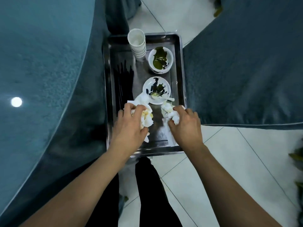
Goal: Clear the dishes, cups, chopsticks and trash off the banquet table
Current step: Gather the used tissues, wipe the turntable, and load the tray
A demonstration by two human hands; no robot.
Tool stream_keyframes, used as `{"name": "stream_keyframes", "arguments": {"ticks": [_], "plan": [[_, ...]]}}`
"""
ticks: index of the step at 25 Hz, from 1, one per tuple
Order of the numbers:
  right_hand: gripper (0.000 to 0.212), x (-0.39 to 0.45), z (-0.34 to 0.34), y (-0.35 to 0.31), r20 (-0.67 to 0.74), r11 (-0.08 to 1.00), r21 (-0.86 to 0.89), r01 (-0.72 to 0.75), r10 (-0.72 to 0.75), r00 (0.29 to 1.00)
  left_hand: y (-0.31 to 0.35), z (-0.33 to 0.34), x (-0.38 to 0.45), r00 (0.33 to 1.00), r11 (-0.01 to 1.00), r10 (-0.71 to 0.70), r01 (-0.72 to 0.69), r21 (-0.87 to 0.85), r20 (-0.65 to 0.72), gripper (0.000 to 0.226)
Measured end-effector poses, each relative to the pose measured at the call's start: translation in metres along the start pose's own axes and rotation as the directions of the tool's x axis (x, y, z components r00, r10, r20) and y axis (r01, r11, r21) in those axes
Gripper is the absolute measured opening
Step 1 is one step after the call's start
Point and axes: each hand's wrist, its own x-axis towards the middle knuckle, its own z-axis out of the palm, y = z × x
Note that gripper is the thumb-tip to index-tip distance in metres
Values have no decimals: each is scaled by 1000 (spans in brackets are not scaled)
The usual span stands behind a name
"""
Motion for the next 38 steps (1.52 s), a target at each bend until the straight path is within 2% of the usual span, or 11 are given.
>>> {"name": "stream_keyframes", "arguments": {"ticks": [7, 12, 16, 19, 22, 25, 28, 33, 38], "plan": [[43, 30, 90, 33, 113, 998, -62, -10, 17, 993, -26, 102, 30, 985, 996, -88, 85, 29, 150, 58], [44, 48, 117, 57, 71, 994, -84, -75, 81, 994, -27, 141, 42, 975, 991, -131, 122, 59, 181, 57], [59, 54, 122, 64, 102, 994, -80, -75, 83, 991, -12, 162, 48, 982, 990, -139, 141, -6, 126, 62], [72, 52, 119, 67, 153, 994, -95, -60, 74, 985, -3, 170, 53, 965, 978, -189, 202, -57, 184, 70], [74, 47, 110, 67, 154, 996, -71, -59, 70, 986, -4, 167, 52, 940, 974, -202, 223, -48, 273, 82], [62, 40, 103, 62, 116, 998, -60, -37, 43, 992, -11, 154, 50, 917, 973, -211, 230, -18, 337, 93], [51, 33, 95, 56, 74, 998, -51, -32, 36, 997, -15, 138, 43, 914, 972, -223, 234, 8, 339, 95], [45, 24, 64, 33, 53, 999, -46, 6, -3, 999, -7, 93, 35, 946, 978, -187, 204, -40, 264, 78], [44, 21, 19, -5, -38, 997, 9, 74, -73, 997, 11, 32, 31, 979, 981, -151, 166, -103, 140, 60]]}}
